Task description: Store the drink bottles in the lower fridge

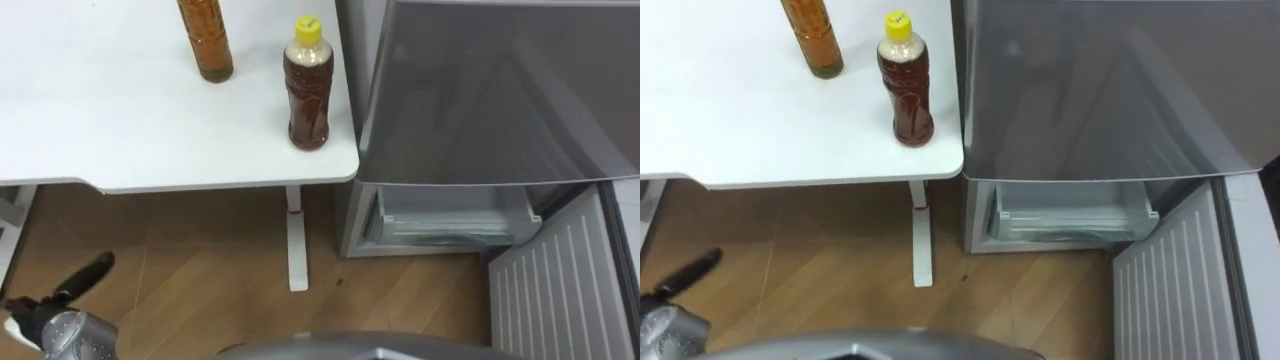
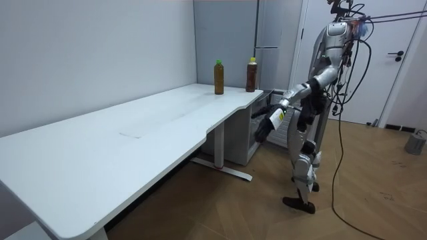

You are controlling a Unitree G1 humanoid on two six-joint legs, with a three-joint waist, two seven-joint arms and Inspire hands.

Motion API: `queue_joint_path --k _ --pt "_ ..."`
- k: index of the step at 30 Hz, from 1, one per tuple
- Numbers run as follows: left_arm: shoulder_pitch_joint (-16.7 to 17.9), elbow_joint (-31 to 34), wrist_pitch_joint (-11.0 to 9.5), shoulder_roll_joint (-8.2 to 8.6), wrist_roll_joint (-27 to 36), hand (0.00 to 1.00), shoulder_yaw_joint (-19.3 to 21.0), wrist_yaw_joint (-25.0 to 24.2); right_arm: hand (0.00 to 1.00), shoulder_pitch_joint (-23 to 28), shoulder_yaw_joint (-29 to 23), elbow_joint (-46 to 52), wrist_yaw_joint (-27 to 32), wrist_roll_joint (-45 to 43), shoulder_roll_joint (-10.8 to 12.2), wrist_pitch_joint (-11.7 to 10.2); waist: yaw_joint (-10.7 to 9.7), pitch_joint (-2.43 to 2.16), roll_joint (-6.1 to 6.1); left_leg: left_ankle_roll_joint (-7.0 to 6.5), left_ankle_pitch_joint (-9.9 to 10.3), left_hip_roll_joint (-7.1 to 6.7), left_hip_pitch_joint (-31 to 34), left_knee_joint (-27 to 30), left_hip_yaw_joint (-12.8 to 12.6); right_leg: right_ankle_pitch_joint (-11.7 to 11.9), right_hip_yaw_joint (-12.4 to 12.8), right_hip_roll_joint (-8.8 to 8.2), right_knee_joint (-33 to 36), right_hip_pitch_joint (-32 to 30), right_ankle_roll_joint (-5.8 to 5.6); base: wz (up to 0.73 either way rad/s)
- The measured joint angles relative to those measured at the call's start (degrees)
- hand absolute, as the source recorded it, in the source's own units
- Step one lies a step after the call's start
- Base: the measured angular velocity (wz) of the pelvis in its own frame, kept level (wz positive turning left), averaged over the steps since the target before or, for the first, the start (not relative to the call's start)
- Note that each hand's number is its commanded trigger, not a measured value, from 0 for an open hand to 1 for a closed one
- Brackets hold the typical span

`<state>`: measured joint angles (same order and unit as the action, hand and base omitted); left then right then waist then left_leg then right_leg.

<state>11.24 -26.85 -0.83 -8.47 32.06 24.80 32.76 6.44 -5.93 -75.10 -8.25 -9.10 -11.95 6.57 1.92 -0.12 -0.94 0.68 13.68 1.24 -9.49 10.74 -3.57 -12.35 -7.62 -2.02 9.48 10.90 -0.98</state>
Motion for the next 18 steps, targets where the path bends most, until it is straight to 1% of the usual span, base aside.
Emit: queue_joint_path --k 1,2,3,4,5,6,8,9,11,12,14,16,17,18 --pt "-0.26 2.59 -1.10 0.00 -0.07 0.00 0.02 1.31 0.00 0.07 -0.31 0.00 0.01 -0.11 0.07 -0.44 0.02 -0.04 0.00 0.00 0.00 -0.01 0.05 0.03 0.14 0.00 -0.10 -0.02 0.02 -0.05 0.00 0.06" --pt "-0.31 5.74 -1.77 0.00 -0.07 0.00 0.05 2.68 0.00 0.27 -0.44 -0.01 -0.01 -0.13 0.11 -0.76 -0.11 -0.08 -0.04 0.00 0.00 -0.06 0.14 0.08 0.33 0.00 -0.32 -0.09 0.03 -0.08 0.00 0.06" --pt "-0.31 7.28 -2.19 0.00 -0.12 0.00 0.02 3.29 0.00 0.44 -0.44 -0.01 -0.04 -0.13 0.11 -0.88 -0.13 -0.10 -0.08 0.00 0.00 -0.10 0.09 0.07 0.42 -0.01 -0.38 -0.12 0.03 -0.06 0.00 0.05" --pt "-0.25 10.77 -2.79 0.00 -0.83 0.00 0.06 4.54 0.00 0.78 -0.53 0.00 -0.05 -0.55 0.11 -1.02 0.01 -0.15 -0.13 0.00 0.00 -0.13 -0.15 0.08 0.45 -0.01 -0.42 -0.13 0.00 0.03 -0.01 0.00" --pt "-0.18 14.33 -3.03 0.00 -2.27 0.00 0.08 5.75 0.00 1.52 -0.51 0.07 -0.09 -0.48 0.19 -1.08 0.13 -0.21 -0.26 0.00 0.00 -0.12 -0.22 0.10 0.50 -0.01 -0.43 -0.13 0.02 0.06 -0.02 0.00" --pt "-0.02 16.54 -3.19 0.01 -3.08 0.00 0.08 6.38 0.00 1.62 -0.53 0.09 -0.09 -0.48 0.30 -1.16 0.15 -0.23 -0.38 0.00 -0.01 -0.11 -0.21 0.12 0.57 -0.01 -0.47 -0.13 0.02 0.06 -0.02 0.00" --pt "0.14 23.67 -4.48 0.01 -7.38 0.00 0.06 8.04 0.00 2.13 -0.55 0.11 -0.19 -0.58 0.48 -1.22 0.11 -0.21 -0.46 0.00 -0.01 -0.11 -0.25 0.19 0.53 -0.01 -0.38 -0.14 0.08 0.07 -0.02 0.00" --pt "0.11 25.03 -4.70 0.00 -8.70 0.00 0.06 8.34 0.00 2.14 -0.54 0.11 -0.23 -0.61 0.49 -1.23 0.06 -0.21 -0.37 0.00 -0.01 -0.12 -0.25 0.22 0.53 -0.01 -0.41 -0.16 0.10 0.11 -0.02 0.00" --pt "-0.04 30.98 -4.91 -0.03 -13.23 0.00 -0.28 9.40 0.00 2.54 -0.33 -0.14 -0.76 -0.59 0.50 -1.74 -0.20 -0.16 -0.25 -0.01 0.00 -0.11 -0.11 0.43 0.57 -0.01 -0.40 -0.15 0.09 0.11 -0.01 0.00" --pt "-0.06 32.26 -5.10 -0.03 -14.76 0.00 -0.27 9.44 0.00 2.59 -0.34 -0.35 -0.81 -0.58 0.50 -1.86 -0.20 -0.16 -0.22 -0.01 0.01 -0.09 -0.12 0.42 0.59 -0.01 -0.40 -0.13 0.10 0.11 -0.01 0.00" --pt "-0.05 36.44 -6.85 -0.03 -19.29 0.00 -0.21 9.47 0.00 3.09 -0.35 -0.79 -1.14 -0.56 0.47 -2.05 -0.16 -0.12 -0.02 0.00 0.01 -0.07 -0.20 0.10 0.60 -0.01 -0.31 -0.10 0.05 0.10 0.00 0.00" --pt "-0.05 39.85 -7.38 -0.03 -21.38 0.00 -0.14 9.47 0.00 3.79 -0.35 -0.71 -1.83 -0.55 0.54 -2.38 -0.08 -0.08 -0.02 0.00 0.00 -0.08 -0.18 0.10 0.62 -0.01 -0.27 -0.10 0.05 0.09 0.00 0.00" --pt "-0.05 42.12 -8.07 -0.07 -21.85 0.00 -0.17 9.50 0.00 3.96 -0.34 -0.80 -2.43 -0.54 0.51 -2.50 -0.24 -0.12 0.14 0.00 0.00 -0.10 -0.11 0.25 0.68 -0.01 -0.26 -0.09 0.06 0.12 0.00 0.00" --pt "-0.05 43.41 -8.16 -0.13 -21.85 0.00 -0.20 9.51 0.00 3.96 -0.36 -0.93 -2.54 -0.48 0.52 -2.59 -0.39 -0.12 0.14 0.00 0.00 -0.12 -0.09 0.44 0.73 -0.01 -0.34 -0.11 0.07 0.12 0.00 0.00"
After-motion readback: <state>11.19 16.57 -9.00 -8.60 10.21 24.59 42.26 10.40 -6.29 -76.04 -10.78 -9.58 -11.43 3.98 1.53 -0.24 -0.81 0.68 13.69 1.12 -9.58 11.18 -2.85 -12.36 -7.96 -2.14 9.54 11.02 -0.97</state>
